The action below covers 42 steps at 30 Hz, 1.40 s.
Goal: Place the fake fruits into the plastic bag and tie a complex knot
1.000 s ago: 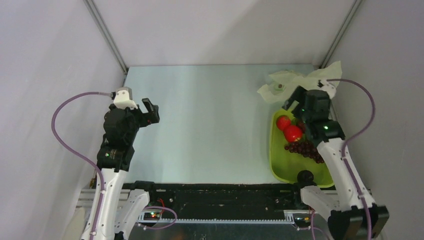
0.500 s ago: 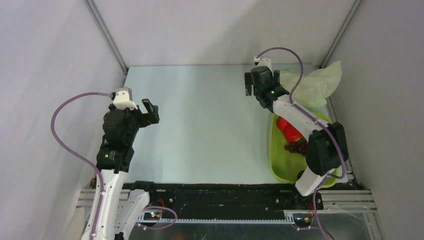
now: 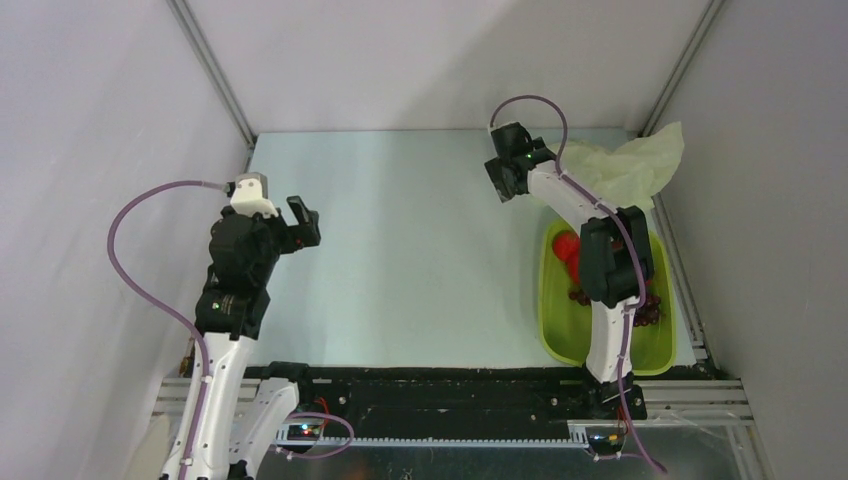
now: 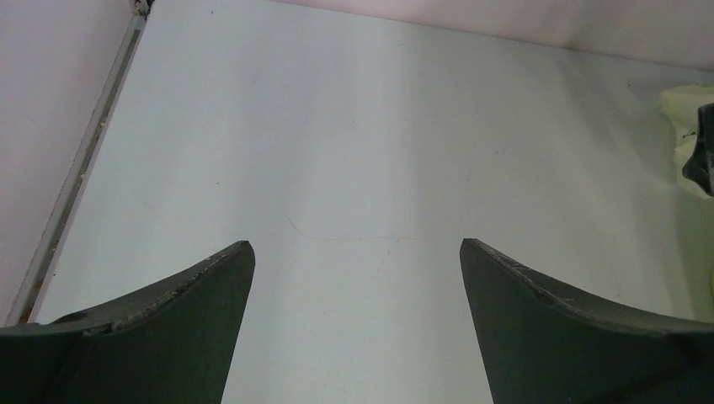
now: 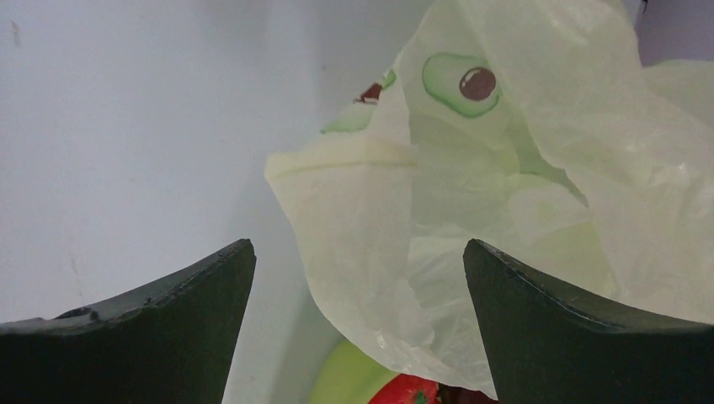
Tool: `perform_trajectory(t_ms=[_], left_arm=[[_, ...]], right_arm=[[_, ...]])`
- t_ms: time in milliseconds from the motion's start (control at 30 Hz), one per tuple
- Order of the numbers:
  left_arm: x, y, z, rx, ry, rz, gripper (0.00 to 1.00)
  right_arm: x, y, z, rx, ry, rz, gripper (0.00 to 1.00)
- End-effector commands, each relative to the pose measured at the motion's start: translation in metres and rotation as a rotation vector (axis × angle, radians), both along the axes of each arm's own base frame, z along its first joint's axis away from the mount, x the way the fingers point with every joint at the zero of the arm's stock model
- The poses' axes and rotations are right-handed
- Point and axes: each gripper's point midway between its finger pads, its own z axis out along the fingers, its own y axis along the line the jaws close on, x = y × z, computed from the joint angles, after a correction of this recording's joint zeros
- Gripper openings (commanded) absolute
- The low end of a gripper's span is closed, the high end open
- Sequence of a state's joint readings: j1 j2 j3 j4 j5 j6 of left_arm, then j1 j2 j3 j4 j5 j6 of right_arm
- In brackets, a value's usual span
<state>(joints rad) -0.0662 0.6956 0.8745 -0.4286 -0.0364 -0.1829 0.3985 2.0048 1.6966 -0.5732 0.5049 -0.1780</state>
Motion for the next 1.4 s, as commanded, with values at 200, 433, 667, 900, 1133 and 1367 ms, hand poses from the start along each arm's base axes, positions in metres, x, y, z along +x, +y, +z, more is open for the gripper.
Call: perform_trajectory(t_ms=[200, 433, 667, 900, 1133, 1367], left_arm=[[0.003, -0.004, 0.009, -0.001, -0.019, -0.025, 0.99], [0.003, -0.003, 0.009, -0.003, -0.019, -0.021, 0.99], [0.002, -0.002, 0.01, -0.004, -0.022, -0.016, 0.99], [0.002, -0.003, 0.01, -0.006, -0.025, -0.019, 1.0], [0.003, -0.013, 0.01, -0.028, -0.028, -0.073, 0.99], [0.003, -0.023, 0.012, -0.053, -0.041, -0.124, 0.99]], right_arm=[[0.001, -0.011, -0.001, -0.015, 0.017, 0.043, 0.8], [0.006, 0.025, 0.05, 0.05, -0.129, 0.199, 0.26], [-0.023, 0.076, 0.113, 0.187, -0.219, 0.376, 0.02], [-0.105, 0.145, 0.162, 0.411, -0.253, 0.596, 0.0], [-0.231, 0.202, 0.144, 0.581, -0.117, 0.8, 0.0], [-0.344, 0.202, 0.087, 0.59, 0.09, 0.845, 0.0]])
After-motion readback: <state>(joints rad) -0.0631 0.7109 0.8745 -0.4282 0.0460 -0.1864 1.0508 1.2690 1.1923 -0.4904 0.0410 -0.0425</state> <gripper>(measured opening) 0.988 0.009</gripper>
